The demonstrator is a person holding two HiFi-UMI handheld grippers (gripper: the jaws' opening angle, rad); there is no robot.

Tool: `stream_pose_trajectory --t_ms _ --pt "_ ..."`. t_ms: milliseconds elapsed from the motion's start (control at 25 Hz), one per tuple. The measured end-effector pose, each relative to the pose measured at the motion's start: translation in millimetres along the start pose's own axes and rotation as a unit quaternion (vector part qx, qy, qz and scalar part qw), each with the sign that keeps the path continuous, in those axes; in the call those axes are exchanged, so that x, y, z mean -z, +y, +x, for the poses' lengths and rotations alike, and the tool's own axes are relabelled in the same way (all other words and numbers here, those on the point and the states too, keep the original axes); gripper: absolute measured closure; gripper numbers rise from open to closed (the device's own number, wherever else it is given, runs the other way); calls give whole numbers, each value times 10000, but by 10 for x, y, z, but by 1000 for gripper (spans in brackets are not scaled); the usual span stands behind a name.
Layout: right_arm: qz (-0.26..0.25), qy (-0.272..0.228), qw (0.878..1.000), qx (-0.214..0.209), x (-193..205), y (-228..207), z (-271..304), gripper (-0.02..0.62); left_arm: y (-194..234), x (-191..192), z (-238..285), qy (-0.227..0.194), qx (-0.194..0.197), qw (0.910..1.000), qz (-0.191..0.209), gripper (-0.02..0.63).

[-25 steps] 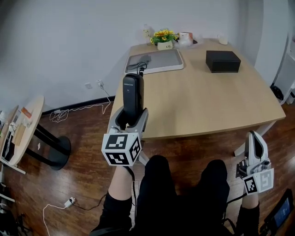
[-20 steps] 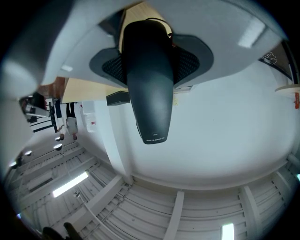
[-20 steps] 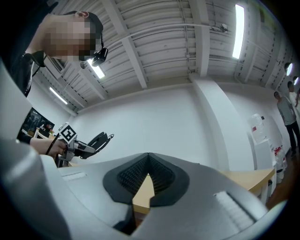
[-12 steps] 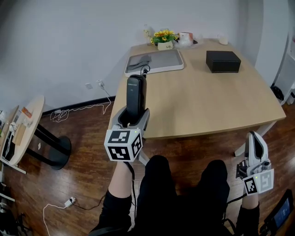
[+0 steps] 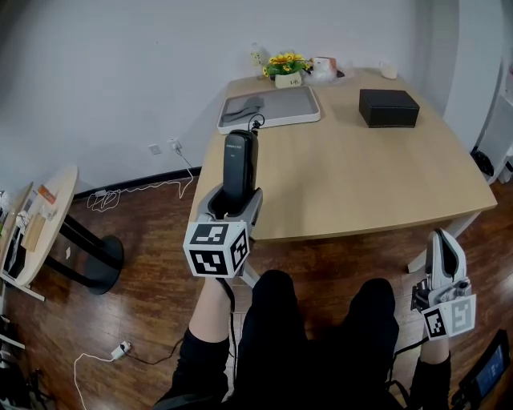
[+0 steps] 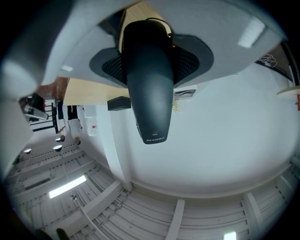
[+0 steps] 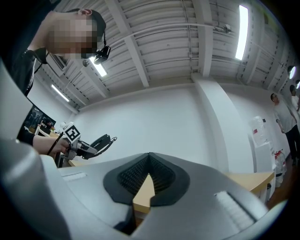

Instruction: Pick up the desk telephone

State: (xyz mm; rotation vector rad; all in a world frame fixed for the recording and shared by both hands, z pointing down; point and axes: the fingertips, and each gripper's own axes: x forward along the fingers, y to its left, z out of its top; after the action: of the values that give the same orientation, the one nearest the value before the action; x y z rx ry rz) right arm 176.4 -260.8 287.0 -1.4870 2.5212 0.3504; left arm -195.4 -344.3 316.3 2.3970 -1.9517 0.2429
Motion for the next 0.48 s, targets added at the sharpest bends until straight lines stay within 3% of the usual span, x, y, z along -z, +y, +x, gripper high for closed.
stream_pose_trajectory --t_ms 480 --pt "-6 22 10000 -25 13 4 13 595 18 0 -11 24 -9 10000 -3 342"
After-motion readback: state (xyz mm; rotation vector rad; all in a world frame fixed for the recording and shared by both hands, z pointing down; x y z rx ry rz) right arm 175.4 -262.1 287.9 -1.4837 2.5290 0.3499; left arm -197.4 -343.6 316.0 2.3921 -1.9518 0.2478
